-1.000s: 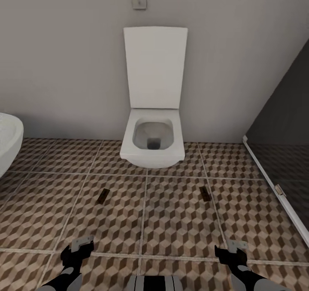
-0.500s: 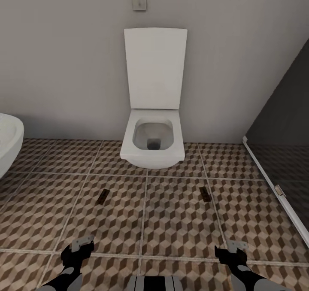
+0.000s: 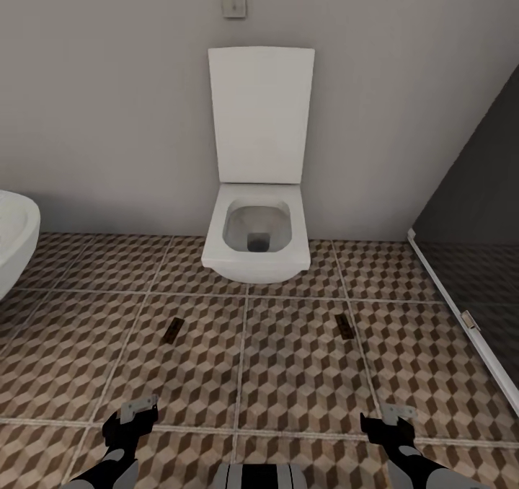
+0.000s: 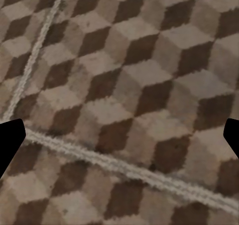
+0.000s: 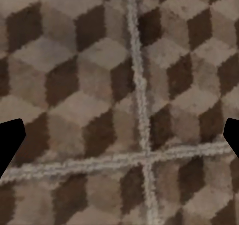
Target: Take the four mousetraps from the cabinet in the bathroom and place them on the bathroom floor. Make sure all four end up on the same floor surface, and ensure that at least two of them are either under or directly next to the same bathroom sink.
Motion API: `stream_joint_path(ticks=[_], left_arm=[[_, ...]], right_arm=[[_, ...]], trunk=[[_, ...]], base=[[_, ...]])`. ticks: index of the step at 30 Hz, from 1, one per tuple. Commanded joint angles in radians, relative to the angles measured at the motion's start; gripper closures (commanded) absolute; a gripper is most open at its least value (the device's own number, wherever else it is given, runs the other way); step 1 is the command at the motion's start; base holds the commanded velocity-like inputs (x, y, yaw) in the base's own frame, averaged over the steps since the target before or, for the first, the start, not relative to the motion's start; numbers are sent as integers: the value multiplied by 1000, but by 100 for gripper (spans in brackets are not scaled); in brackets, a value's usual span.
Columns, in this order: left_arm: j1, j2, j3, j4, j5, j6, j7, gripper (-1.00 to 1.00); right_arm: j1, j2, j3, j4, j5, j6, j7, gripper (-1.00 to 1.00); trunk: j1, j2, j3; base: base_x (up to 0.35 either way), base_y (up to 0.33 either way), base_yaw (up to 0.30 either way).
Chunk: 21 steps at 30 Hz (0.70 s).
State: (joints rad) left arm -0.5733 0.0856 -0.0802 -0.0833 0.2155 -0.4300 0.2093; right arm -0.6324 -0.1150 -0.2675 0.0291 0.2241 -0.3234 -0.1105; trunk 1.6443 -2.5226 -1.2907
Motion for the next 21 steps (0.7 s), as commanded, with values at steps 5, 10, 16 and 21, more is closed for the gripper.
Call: stream_joint_path(ticks=[5, 10, 16, 21], left_arm=[[0, -1, -9, 1, 7, -3, 4, -100], [0, -1, -9, 1, 6, -3, 3, -100], [0, -1, -9, 0, 7, -3, 3, -100], [0, -7, -8, 0, 7, -3, 3, -100]], right_arm=[[-1, 3, -7, 3, 11, -5, -5, -100], [-1, 4, -7, 3, 11, -5, -5, -100], [-1, 4, -7, 3, 11, -5, -6, -100], [-1, 4, -7, 3, 11, -5, -6, -100]], trunk=[[0, 0, -1], [0, 0, -1], [0, 0, -1], [0, 0, -1]], base=[[0, 0, 0], [0, 0, 0], [0, 0, 0], [0, 0, 0]])
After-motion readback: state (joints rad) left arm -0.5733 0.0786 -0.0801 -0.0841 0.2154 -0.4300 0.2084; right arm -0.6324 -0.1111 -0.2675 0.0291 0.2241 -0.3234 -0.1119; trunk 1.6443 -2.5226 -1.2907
